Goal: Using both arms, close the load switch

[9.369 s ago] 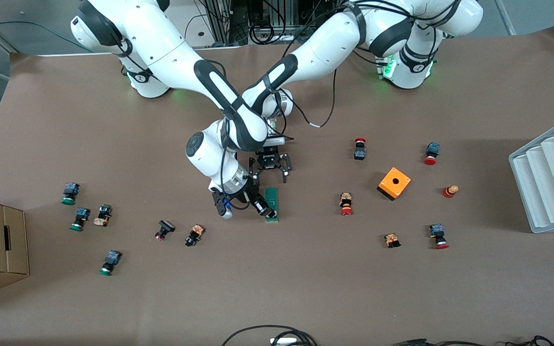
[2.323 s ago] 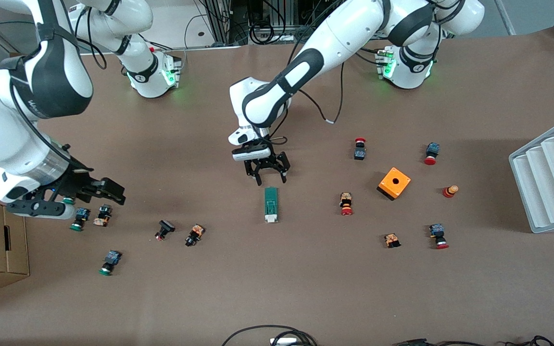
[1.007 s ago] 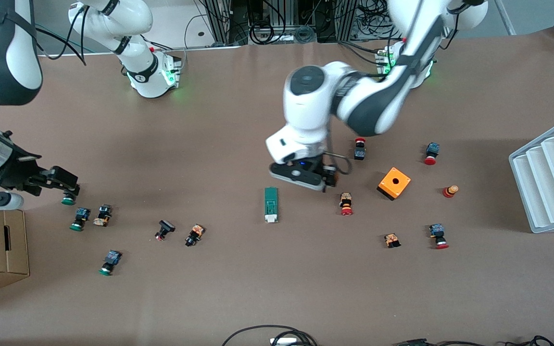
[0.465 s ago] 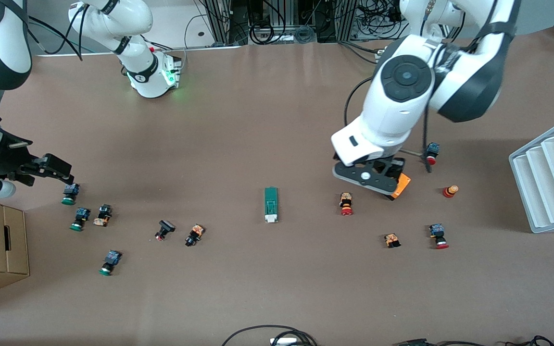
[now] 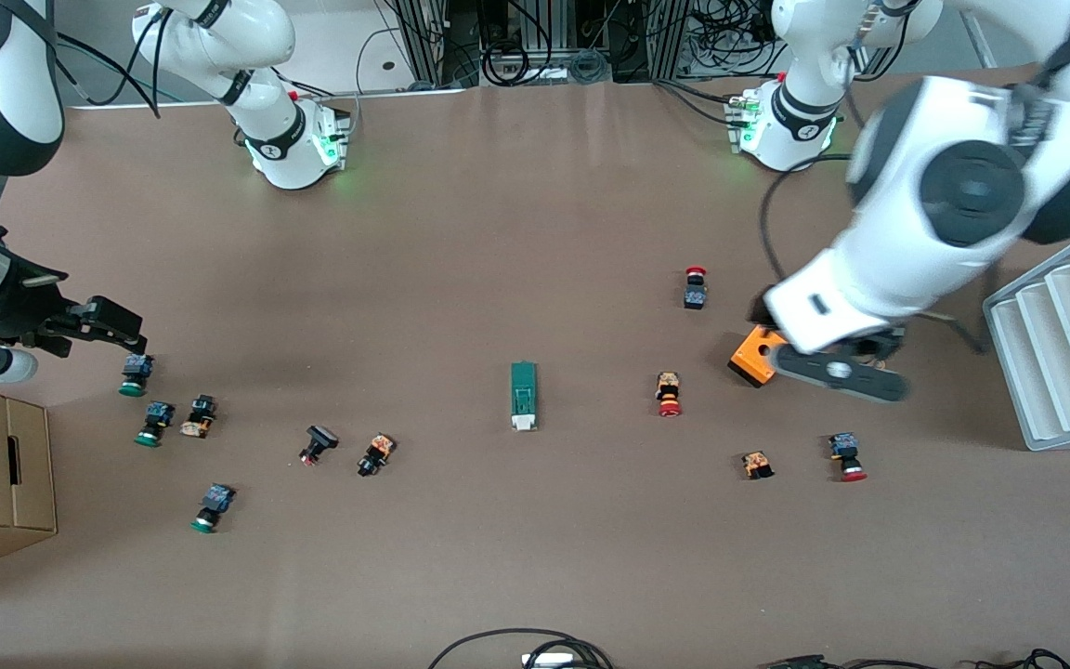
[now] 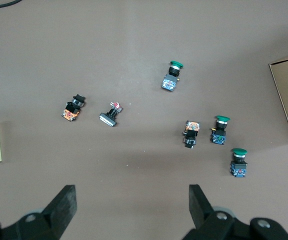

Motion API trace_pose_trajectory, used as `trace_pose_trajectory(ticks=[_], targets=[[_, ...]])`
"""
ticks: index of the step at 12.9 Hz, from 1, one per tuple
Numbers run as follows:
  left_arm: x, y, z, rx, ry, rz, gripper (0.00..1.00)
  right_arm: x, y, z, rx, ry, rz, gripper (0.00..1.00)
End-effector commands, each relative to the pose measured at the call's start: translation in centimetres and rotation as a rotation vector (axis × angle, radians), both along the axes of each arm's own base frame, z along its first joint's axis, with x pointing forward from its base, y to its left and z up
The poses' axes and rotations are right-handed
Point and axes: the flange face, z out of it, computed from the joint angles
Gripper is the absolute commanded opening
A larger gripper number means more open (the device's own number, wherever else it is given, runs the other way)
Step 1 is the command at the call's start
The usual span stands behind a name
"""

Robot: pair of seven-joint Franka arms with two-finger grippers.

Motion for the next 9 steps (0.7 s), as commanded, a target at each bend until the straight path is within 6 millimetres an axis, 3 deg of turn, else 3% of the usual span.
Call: trace_pose_trajectory(ticks=[1, 2, 4, 7, 9], targets=[[-1.6, 2.9, 1.4, 0.008, 0.011, 0.042, 1.00, 0.0, -0.8, 0.0, -0.009, 0.016, 0.003, 1.00], [-2.4, 5.4, 2.7, 0.027, -0.017, 0.084, 1.00, 0.1, -0.9, -0.3, -0.009, 0.021, -0.001, 1.00], [-4.0, 8.2, 3.4, 0.032, -0.082, 0.129, 1.00, 0.2, -1.0, -0.6, -0.008, 0.027, -0.005, 1.00], [-5.5, 11.4, 2.2, -0.019, -0.145, 0.092, 1.00, 0.1, -0.8, -0.6, 0.008, 0.035, -0.009, 1.00], [-6.3, 14.4, 1.3, -0.059, -0.119, 0.157, 1.00, 0.0, -0.8, -0.6, 0.038, 0.041, -0.017, 1.00]])
